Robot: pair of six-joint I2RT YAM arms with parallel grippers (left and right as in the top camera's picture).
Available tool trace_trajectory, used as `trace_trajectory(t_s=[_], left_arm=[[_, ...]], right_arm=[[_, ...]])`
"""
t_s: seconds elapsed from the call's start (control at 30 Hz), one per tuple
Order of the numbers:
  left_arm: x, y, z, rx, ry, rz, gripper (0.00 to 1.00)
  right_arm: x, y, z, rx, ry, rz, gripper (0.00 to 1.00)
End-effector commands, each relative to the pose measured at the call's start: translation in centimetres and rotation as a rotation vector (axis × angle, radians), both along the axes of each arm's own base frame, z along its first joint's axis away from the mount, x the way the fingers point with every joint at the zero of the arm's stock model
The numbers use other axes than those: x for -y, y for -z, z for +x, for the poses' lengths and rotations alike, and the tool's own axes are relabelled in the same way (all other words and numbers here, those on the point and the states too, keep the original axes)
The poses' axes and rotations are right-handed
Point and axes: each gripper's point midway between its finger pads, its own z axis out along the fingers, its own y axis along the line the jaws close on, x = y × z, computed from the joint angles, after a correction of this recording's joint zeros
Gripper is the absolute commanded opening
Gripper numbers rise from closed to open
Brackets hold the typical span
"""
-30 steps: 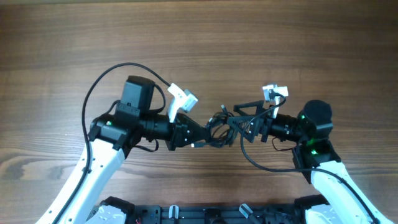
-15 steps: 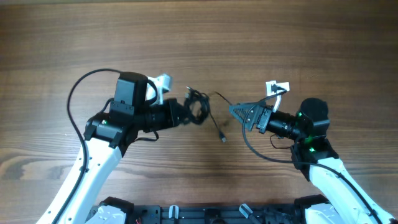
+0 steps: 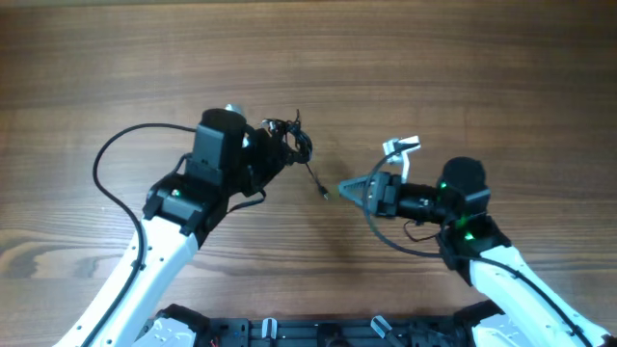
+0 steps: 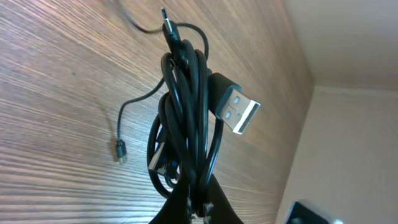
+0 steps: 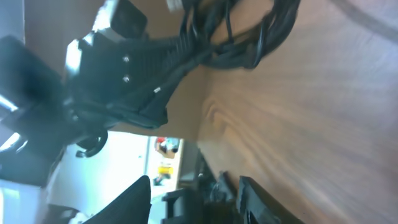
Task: Untangle cables
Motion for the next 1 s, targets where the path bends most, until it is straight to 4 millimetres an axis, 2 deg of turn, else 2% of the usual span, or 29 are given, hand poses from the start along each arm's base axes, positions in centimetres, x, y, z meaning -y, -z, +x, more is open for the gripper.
trace_trajectory(t_s=[0.0, 0.13, 0.27, 0.43, 0.97], left_arm=[[0.2, -0.7, 0.1, 0.042, -0.040, 0.033, 0.04], [1.0, -0.6, -0.3, 0.058, -0.028, 0.061, 0.04], [1.8, -0.6, -0.7, 0.078, -0.019, 0.092, 0.04], [2.6, -0.6, -1.3, 0.093, -0.003, 0.111, 0.04], [5.2, -1.3, -2.5, 0.155, 0.050, 0.125, 0.04]], right_arm=[[-1.2, 0.5, 0.6, -0.178, 0.096, 0.019, 0.45], [-1.4, 0.8, 1.3, -0.311, 0.184, 0.048, 0.45], [-1.2, 0.9, 1.8, -0.367, 0.224, 0.067, 0.38], [-1.2, 0.9, 1.8, -0.434, 0.235, 0.090, 0.36], [-1.2, 0.5, 1.9, -0.500, 0.250, 0.128, 0.34]])
